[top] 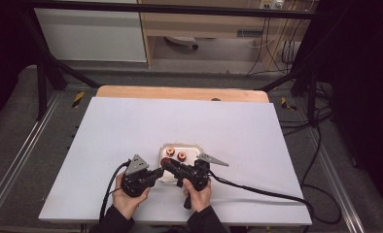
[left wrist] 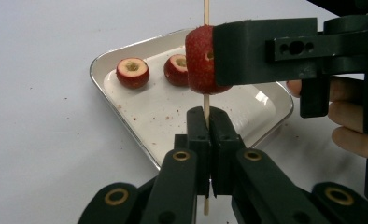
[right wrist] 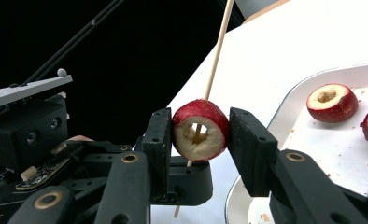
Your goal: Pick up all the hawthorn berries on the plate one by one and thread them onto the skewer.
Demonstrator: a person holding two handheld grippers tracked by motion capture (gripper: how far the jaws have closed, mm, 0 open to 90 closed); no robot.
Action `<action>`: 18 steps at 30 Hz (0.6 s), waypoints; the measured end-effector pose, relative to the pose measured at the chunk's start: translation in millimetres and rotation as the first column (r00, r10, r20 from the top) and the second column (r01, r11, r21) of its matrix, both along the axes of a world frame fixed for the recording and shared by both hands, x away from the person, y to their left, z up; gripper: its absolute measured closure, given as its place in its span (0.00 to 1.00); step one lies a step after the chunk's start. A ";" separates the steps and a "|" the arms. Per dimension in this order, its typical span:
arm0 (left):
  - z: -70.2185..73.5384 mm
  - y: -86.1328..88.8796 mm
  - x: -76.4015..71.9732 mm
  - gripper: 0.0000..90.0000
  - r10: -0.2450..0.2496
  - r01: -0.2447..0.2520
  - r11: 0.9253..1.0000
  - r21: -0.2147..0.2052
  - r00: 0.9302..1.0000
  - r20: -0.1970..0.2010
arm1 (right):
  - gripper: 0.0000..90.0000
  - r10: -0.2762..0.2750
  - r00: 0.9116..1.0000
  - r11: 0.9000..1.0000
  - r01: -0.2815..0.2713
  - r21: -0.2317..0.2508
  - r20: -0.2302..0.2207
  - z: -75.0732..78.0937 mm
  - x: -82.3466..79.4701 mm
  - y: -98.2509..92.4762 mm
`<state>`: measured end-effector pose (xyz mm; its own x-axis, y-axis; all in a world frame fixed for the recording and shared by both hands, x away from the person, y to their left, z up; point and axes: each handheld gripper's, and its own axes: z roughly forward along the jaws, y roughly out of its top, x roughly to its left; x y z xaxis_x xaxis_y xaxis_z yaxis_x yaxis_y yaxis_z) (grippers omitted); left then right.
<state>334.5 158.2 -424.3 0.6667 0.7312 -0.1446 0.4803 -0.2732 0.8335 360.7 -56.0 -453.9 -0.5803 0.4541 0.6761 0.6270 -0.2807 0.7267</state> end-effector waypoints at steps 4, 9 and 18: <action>1.9 4.5 -0.4 0.98 -0.009 0.008 1.000 0.014 1.000 0.024 | 0.57 -0.008 0.999 0.999 0.009 -0.045 0.032 5.0 -0.4 -2.3; 2.9 14.5 0.1 0.98 -0.014 0.013 0.999 0.040 0.999 0.031 | 0.34 0.015 0.997 0.984 0.000 -0.180 0.081 15.7 2.4 -10.4; 1.5 25.0 0.2 0.98 -0.035 0.033 0.996 0.084 0.999 0.026 | 0.11 0.116 0.990 0.880 -0.068 -0.469 0.074 28.3 14.7 -28.6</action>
<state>334.7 183.3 -422.7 0.6943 0.7167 -0.0652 0.4466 -0.3581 0.8199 375.5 -84.6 -425.6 -0.6865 0.6434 0.3387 0.5532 0.1599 0.8175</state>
